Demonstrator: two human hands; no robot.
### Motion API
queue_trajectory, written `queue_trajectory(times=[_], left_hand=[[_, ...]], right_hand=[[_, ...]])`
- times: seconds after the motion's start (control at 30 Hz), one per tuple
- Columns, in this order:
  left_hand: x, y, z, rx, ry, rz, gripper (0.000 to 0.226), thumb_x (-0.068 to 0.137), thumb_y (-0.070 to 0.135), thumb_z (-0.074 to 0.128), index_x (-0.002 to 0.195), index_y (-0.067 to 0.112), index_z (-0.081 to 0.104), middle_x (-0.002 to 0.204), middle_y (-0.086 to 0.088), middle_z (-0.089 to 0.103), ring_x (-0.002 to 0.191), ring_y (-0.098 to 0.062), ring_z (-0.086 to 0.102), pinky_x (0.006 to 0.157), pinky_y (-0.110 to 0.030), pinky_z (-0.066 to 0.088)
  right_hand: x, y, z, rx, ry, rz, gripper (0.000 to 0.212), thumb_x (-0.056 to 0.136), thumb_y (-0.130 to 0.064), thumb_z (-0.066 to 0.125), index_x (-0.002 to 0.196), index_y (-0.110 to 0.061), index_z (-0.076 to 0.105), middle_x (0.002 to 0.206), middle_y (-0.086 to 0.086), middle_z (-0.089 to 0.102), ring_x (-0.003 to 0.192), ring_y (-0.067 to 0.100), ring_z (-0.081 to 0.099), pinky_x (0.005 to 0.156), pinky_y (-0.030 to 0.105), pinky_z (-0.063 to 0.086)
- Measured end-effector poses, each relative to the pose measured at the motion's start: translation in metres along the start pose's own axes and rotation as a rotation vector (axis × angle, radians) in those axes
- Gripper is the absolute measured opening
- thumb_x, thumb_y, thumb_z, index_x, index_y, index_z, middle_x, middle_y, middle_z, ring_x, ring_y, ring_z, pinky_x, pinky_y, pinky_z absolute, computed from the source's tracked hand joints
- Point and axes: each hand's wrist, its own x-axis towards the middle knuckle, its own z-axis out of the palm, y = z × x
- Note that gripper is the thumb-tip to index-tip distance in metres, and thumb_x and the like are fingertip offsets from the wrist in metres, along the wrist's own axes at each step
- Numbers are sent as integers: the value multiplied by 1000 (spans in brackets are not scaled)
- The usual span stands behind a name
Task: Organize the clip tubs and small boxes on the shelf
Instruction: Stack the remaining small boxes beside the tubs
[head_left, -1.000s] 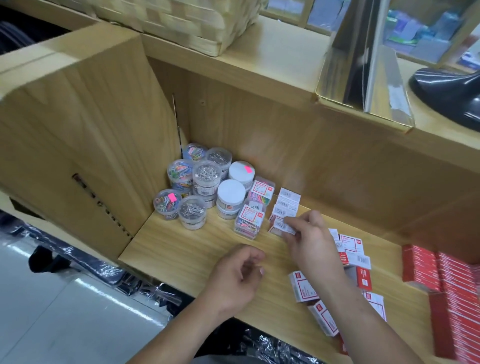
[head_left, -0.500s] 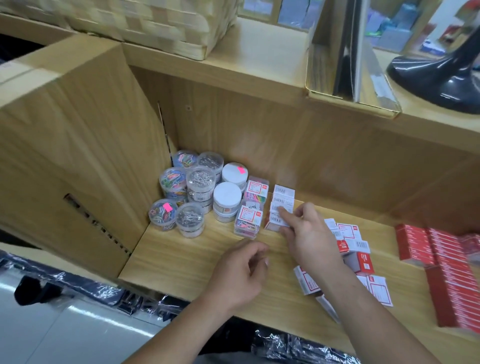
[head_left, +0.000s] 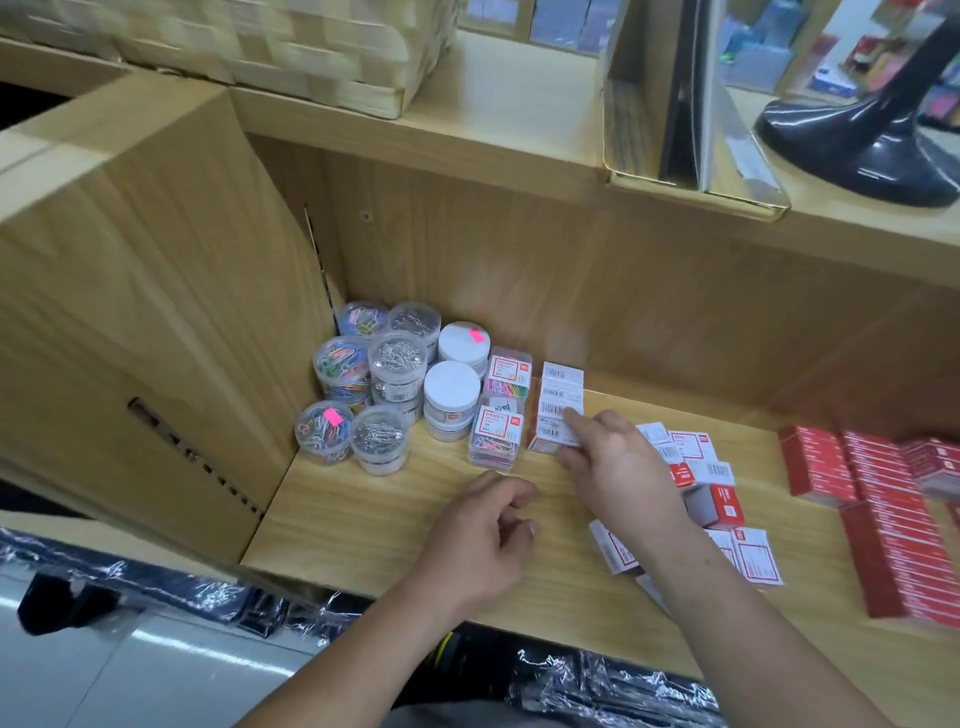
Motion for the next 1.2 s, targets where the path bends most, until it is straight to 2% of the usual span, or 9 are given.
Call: queue_trajectory(times=[0.23, 0.33, 0.5, 0.7, 0.77, 0.87, 1.0, 1.1, 1.2], left_hand=[[2, 6, 4, 132, -27, -19, 38, 82, 44, 64, 114, 25, 69, 103, 15, 59, 86, -1, 63, 80, -25, 51], [7, 22, 21, 156, -128, 32, 51, 81, 52, 63, 125, 26, 67, 112, 14, 58, 95, -6, 60, 88, -30, 52], [18, 37, 52, 140, -308, 170, 71, 75, 43, 71, 142, 35, 51, 128, 18, 54, 116, -9, 57, 100, -33, 50], [22, 42, 63, 106, -211, 83, 51, 68, 45, 81, 116, 36, 67, 104, 15, 53, 89, -3, 60, 83, -31, 54], [19, 41, 63, 44, -161, 62, 56, 67, 40, 79, 120, 39, 64, 103, 14, 58, 86, -1, 61, 78, -24, 54], [11, 41, 58, 18, -133, 53, 66, 73, 25, 75, 131, 47, 57, 100, 11, 57, 78, -1, 60, 74, -17, 52], [7, 50, 40, 28, 5, 13, 71, 75, 31, 71, 140, 50, 47, 102, 17, 61, 84, -5, 62, 81, -33, 56], [5, 54, 21, 19, 95, 15, 69, 76, 21, 74, 132, 52, 49, 101, 20, 65, 93, -10, 64, 86, -33, 54], [4, 50, 12, 38, 171, 38, 65, 77, 13, 76, 128, 46, 54, 103, 17, 68, 97, -11, 66, 85, -26, 52]], right_hand=[[-48, 27, -45, 451, 139, 160, 18, 86, -18, 78, 104, -22, 77, 88, -17, 71, 79, 4, 66, 80, 30, 56], [-75, 43, -54, 517, 163, 261, 14, 87, -14, 76, 95, -25, 77, 78, -24, 70, 72, 2, 66, 72, 38, 60], [-104, 58, -51, 448, 162, 284, 14, 88, -11, 74, 96, -22, 78, 81, -18, 68, 77, -1, 61, 61, 10, 43], [-109, 64, -47, 460, 93, 254, 11, 87, -14, 75, 96, -21, 78, 82, -14, 69, 78, -8, 59, 63, 8, 43], [-102, 61, -48, 478, 63, 205, 11, 87, -15, 76, 94, -23, 76, 82, -11, 71, 73, -3, 59, 63, 11, 43], [-89, 53, -46, 495, -15, 102, 33, 84, -19, 79, 115, -30, 72, 95, -20, 65, 78, -1, 59, 68, 6, 42], [-70, 40, -42, 470, -135, -70, 59, 84, -18, 79, 135, -38, 59, 94, -22, 58, 80, 3, 60, 78, 11, 45], [-57, 37, -41, 408, -150, -150, 48, 84, -27, 79, 129, -37, 64, 97, -19, 57, 79, 5, 59, 80, 27, 50], [-44, 31, -35, 386, -166, -163, 29, 82, -21, 79, 107, -35, 71, 94, -15, 61, 79, 4, 59, 76, 27, 49]])
